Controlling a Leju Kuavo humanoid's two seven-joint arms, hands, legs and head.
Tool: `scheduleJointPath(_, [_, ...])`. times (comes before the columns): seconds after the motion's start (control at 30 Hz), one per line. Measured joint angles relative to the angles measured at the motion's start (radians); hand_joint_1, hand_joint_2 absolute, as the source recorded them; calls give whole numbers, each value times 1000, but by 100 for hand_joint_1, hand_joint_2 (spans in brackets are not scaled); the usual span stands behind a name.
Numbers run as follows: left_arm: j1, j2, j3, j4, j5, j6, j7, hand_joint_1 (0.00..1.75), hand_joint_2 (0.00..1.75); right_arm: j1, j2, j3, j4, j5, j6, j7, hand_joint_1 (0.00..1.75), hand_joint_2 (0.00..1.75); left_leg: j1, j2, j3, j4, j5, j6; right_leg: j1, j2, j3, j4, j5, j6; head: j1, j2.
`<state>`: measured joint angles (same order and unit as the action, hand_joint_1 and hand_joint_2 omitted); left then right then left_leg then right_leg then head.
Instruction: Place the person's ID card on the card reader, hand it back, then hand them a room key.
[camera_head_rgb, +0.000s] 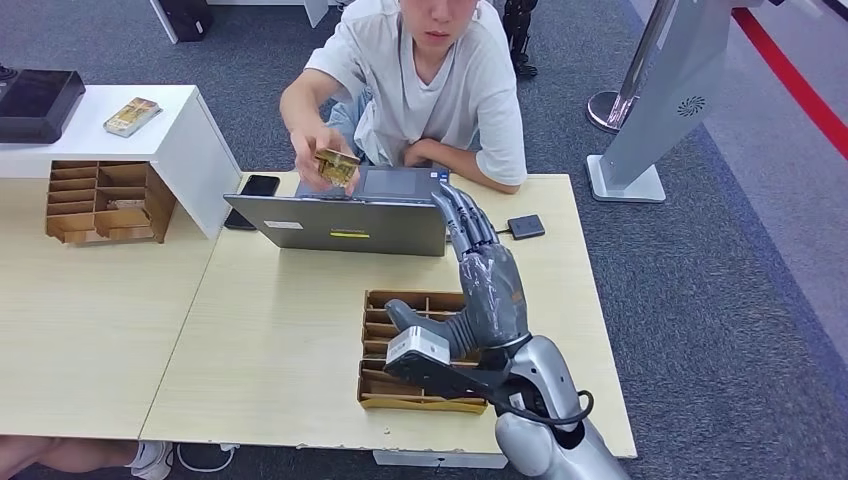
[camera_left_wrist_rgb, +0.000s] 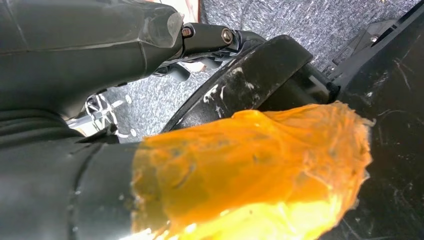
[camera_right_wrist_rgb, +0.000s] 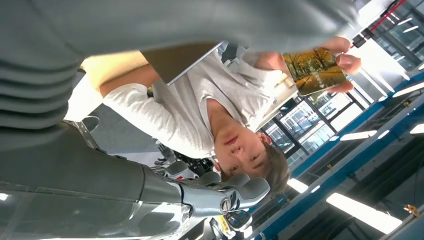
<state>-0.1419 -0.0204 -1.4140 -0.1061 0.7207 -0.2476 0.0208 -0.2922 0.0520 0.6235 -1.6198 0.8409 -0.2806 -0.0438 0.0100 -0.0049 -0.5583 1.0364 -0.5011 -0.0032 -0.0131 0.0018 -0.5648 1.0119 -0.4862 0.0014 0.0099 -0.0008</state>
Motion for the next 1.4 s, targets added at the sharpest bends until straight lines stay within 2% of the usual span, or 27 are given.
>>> scheduleJointPath(0.43, [12, -1, 4, 0, 42, 21, -16, 0, 0, 183, -33, -8, -100, -50, -78, -92, 0, 0, 0, 0, 0, 0, 0, 0, 0, 0, 0, 0, 0, 0, 0, 0])
scheduleJointPath(0.57, [13, -2, 4, 0, 52, 21, -19, 0, 0, 232, -41, -9, -118, -57, -90, -121, 0, 175, 0, 0, 0, 0, 0, 0, 0, 0, 0, 0, 0, 0, 0, 0])
scheduleJointPath(1.03, [17, -6, 4, 4, 84, 39, -23, 0, 0, 350, -54, -4, -85, 15, -102, -162, 0, 175, 0, 0, -1, 0, 0, 0, 0, 0, 0, 0, -1, 0, 0, 0])
scheduleJointPath(1.4, [18, -9, 4, 4, 93, 42, -23, 0, 0, 364, -62, 21, 15, 122, -129, -125, 0, 175, 0, 0, -1, 0, 0, 0, 0, 0, 0, 0, -1, 0, 0, 0])
